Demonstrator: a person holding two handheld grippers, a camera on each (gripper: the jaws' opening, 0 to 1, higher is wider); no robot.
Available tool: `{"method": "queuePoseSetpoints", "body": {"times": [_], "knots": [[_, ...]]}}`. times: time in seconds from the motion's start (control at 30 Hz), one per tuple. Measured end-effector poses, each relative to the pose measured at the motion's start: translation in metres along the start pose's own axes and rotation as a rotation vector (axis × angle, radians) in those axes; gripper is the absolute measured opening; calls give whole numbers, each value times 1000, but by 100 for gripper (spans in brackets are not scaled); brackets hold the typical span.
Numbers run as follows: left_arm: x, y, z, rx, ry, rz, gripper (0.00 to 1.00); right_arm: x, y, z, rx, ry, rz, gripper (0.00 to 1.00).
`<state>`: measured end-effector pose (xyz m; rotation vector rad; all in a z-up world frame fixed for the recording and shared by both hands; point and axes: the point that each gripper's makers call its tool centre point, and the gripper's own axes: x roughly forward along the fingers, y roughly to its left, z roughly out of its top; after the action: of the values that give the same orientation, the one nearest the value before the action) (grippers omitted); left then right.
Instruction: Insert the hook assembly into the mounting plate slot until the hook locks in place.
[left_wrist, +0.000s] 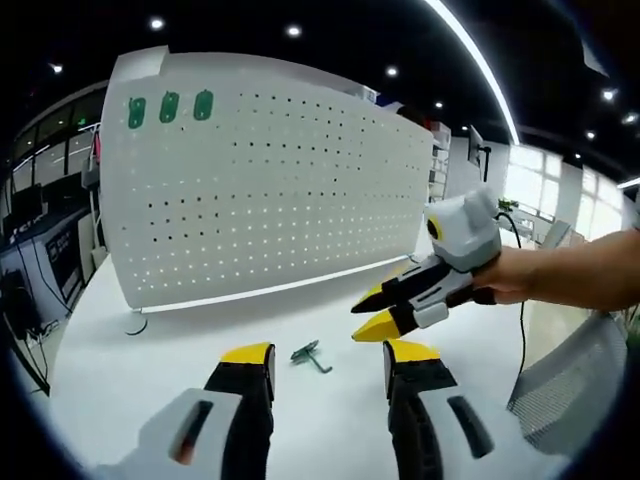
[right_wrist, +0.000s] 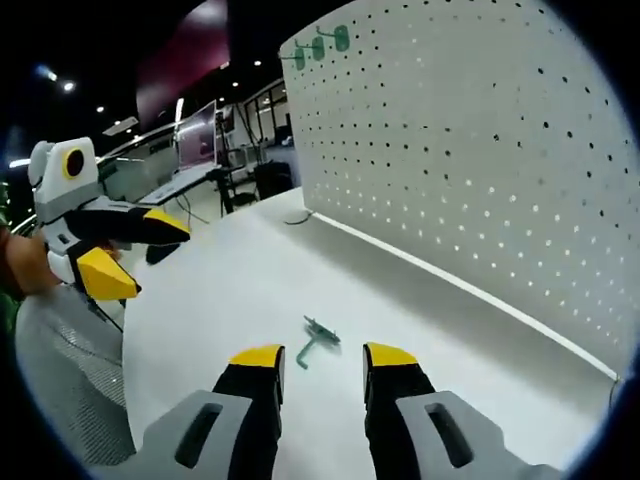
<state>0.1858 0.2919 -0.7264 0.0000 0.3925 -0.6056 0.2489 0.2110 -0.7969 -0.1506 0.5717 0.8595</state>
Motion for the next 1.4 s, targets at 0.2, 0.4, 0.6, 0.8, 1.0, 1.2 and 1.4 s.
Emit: {"method": "queuePoseSetpoints", "body": {"times": [0.2,0.4,0.6,0.8,1.0,1.2,1.4], "knots": [[1,-1,-3,-1,12,-4,45,11,-4,-4,-10,12,12,31],[2,-1,-6,-3,23,-6,44,21,-9,-14,-36,32,20,28],[3,-3,-8,-6,32,-11,44,29,-15,-16,-54,32,28,22],[4,-3,-9,-9,36,-14,42,37,-15,-16,-58,29,45,21],[5,-2,-10,-13,40,-15,41,45,-14,-20,-75,41,66,17],[6,-2,-10,-16,45,-19,40,51,-13,-20,-84,40,83,15],[6,-1,-11,-19,47,-18,40,55,-11,-21,-89,42,96,14]]}}
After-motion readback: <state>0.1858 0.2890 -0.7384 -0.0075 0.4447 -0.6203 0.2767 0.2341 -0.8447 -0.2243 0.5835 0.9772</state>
